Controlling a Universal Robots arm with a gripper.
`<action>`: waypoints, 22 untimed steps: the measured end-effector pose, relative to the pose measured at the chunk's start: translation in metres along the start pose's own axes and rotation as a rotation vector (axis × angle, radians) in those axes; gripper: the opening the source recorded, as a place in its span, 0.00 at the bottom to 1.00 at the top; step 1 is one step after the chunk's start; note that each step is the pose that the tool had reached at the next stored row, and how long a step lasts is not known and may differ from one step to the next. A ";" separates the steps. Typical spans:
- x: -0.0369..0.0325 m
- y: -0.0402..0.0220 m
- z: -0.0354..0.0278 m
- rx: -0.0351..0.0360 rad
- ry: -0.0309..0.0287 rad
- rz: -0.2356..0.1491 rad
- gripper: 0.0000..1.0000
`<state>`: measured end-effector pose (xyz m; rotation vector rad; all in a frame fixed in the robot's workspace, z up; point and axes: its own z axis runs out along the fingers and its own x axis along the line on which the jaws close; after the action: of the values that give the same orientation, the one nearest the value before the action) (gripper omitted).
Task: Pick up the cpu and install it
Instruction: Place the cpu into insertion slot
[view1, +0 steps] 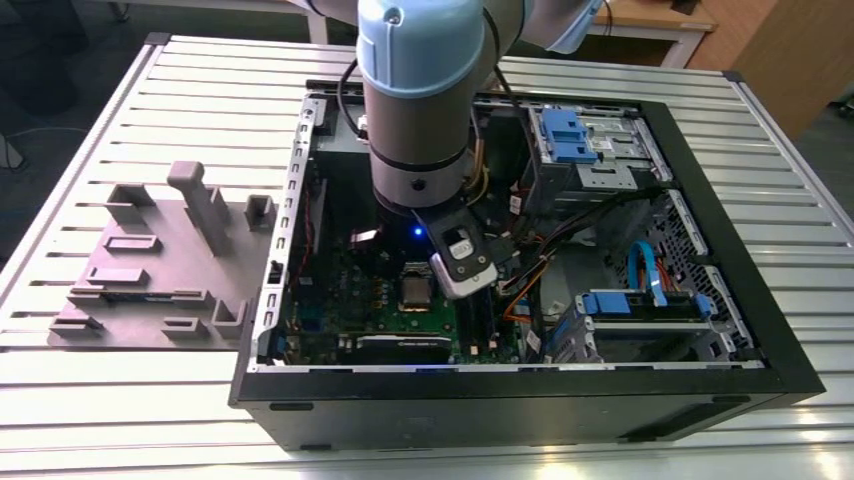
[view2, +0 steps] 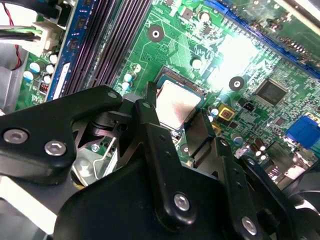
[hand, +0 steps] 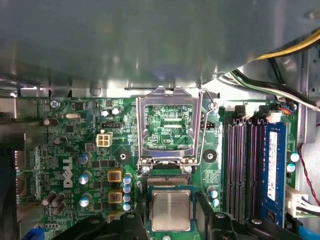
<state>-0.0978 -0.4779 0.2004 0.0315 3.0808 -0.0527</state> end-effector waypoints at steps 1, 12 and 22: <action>0.0000 -0.0001 0.0001 0.0001 0.0001 0.003 0.47; 0.0010 -0.0001 0.0030 -0.0002 -0.0042 0.008 0.47; 0.0019 -0.0001 0.0059 -0.0003 -0.0096 0.008 0.47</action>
<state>-0.0994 -0.4782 0.1944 0.0430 3.0709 -0.0519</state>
